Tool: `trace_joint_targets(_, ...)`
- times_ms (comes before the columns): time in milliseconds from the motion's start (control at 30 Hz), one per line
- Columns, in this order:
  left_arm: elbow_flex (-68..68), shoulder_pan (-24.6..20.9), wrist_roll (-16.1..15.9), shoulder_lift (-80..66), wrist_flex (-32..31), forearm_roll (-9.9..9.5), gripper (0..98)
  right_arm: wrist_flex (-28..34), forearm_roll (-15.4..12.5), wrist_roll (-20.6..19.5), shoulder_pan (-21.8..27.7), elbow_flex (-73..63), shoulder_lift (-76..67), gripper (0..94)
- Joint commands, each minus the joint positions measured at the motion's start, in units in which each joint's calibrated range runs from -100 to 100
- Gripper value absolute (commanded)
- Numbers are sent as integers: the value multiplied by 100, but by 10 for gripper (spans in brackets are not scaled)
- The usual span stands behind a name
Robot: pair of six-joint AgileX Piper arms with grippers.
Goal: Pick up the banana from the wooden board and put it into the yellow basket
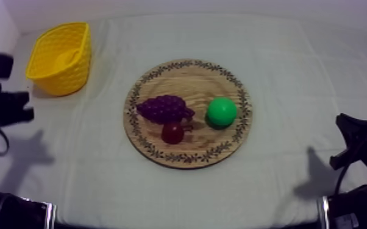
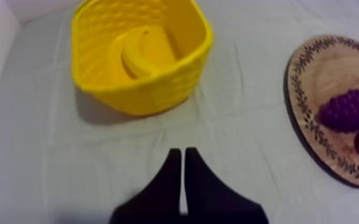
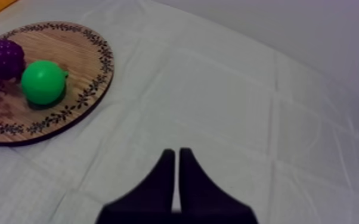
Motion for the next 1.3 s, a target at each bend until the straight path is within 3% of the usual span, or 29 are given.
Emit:
trace_joint_targets(0,944,-8,19,-1623,134,8,2,4,-2,1,0,-3,-4,5)
trace_joint_targets(167,1501,-103,41,-2915,723,-27,2,4,-2,1,0,-3,-4,5)
trace_joint_targets(367,1623,-62,191,-3774,1079,-254,1,4,-2,1,0,-3,-4,5)
trace_joint_targets(567,1661,-36,319,-4005,1130,-368,2,4,-2,1,0,-3,-4,5)
trace_joint_targets(833,1665,186,733,-4056,1131,-402,2,4,-2,1,0,-3,-4,5)
trace_joint_targets(1267,1666,232,785,-4061,1128,-406,2,4,-2,1,0,-3,-4,5)
